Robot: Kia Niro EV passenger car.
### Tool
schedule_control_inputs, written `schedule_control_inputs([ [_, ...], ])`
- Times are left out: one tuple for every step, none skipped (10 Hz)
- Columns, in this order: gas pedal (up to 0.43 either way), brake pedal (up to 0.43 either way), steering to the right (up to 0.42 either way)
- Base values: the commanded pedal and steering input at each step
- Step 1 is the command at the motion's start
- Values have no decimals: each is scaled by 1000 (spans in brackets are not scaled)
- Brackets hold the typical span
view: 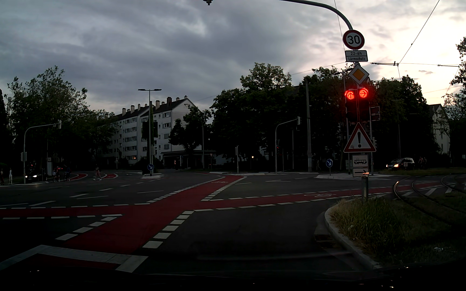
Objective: Follow the waypoints while adhering to traffic rules and regulations
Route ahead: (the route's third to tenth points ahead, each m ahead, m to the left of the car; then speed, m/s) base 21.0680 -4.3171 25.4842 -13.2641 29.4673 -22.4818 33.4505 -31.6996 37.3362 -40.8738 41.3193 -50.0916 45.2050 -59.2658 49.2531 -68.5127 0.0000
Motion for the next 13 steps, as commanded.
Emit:
schedule_control_inputs([
  [0,274,-52],
  [0,280,-52],
  [0,280,-52],
  [0,274,-52],
  [0,280,-52],
  [0,280,-52],
  [0,280,-52],
  [0,280,-52],
  [0,280,-52],
  [0,280,-52],
  [0,280,-52],
  [0,280,-52],
  [0,280,-52],
])
